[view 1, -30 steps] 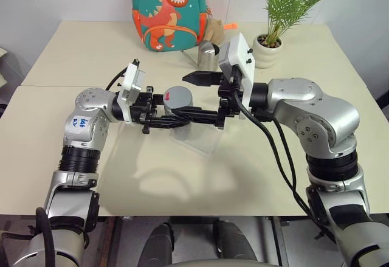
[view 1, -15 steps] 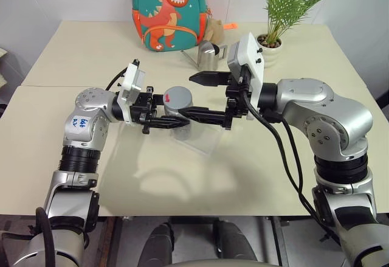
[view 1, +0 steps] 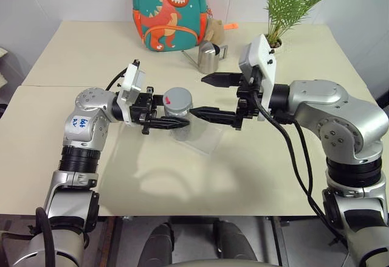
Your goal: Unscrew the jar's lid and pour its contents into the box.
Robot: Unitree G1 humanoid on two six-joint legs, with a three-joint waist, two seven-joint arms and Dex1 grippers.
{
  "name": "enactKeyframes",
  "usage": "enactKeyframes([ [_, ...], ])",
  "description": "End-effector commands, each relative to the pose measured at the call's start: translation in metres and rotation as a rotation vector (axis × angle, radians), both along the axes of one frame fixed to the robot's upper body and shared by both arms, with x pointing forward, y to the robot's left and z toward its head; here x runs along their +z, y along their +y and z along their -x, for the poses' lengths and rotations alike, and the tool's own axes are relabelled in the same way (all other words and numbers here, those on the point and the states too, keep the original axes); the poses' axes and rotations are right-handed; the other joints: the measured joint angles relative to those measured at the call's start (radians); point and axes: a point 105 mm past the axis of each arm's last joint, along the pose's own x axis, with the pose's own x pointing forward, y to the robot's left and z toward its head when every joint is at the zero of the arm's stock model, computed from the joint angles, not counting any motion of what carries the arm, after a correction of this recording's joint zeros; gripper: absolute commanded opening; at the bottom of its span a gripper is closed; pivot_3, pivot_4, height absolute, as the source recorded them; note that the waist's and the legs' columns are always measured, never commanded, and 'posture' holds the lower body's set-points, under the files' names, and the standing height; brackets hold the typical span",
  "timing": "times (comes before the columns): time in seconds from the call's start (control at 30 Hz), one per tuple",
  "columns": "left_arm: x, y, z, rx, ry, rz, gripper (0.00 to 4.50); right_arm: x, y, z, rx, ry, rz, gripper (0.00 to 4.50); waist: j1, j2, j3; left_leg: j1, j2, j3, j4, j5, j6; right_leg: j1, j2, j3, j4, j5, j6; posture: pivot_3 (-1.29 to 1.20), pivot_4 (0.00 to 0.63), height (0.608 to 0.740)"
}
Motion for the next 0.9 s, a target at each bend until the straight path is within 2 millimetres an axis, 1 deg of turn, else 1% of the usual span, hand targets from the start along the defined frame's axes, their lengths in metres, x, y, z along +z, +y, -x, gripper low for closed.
enactKeyframes([
  [0.03,0.008,0.000,0.004,-0.012,-0.045,0.006,1.98,0.016,0.000,0.011,0.023,-0.058,-0.025,4.46,-0.001,0.000,0.000,0.000,0.000,0.000,0.000,0.000,0.000,0.000,0.000,0.000,0.000,0.000,0.000,0.00,0.150,0.740],
  [0.23,0.006,-0.001,0.003,-0.013,-0.042,0.003,1.98,0.027,0.007,0.015,0.047,-0.046,-0.077,4.46,0.000,0.000,0.000,0.000,0.000,0.000,0.000,0.000,0.000,0.000,0.000,0.000,0.000,0.000,0.000,0.00,0.150,0.740],
  [0.47,0.006,-0.002,0.002,-0.015,-0.043,0.006,1.98,0.031,0.028,0.015,0.089,-0.020,-0.135,4.46,0.000,0.000,0.000,0.000,0.000,0.000,0.000,0.000,0.000,0.000,0.000,0.000,0.000,0.000,0.000,0.00,0.150,0.740],
  [0.6,0.006,-0.003,0.002,-0.014,-0.048,0.008,1.98,0.027,0.043,0.015,0.109,-0.008,-0.137,4.46,-0.001,0.000,0.000,0.000,0.000,0.000,0.000,0.000,0.000,0.000,0.000,0.000,0.000,0.000,0.000,0.00,0.150,0.740],
  [0.7,0.006,-0.003,0.001,-0.012,-0.051,0.009,1.98,0.022,0.049,0.015,0.120,-0.001,-0.128,4.46,-0.001,0.000,0.000,0.000,0.000,0.000,0.000,0.000,0.000,0.000,0.000,0.000,0.001,0.000,0.000,0.00,0.150,0.740],
  [0.8,0.006,-0.003,0.002,-0.010,-0.051,0.011,1.98,0.018,0.053,0.017,0.134,0.001,-0.113,4.46,0.000,0.000,0.000,0.000,0.000,0.000,0.000,0.000,0.000,0.000,0.000,0.000,0.001,0.000,0.000,0.00,0.150,0.740],
  [0.9,0.005,-0.002,0.002,-0.007,-0.050,0.012,1.98,0.016,0.053,0.016,0.130,-0.001,-0.098,4.46,-0.001,0.000,0.000,0.000,0.000,0.000,0.000,0.000,0.000,0.000,0.000,0.000,0.001,0.000,0.000,0.00,0.150,0.740],
])
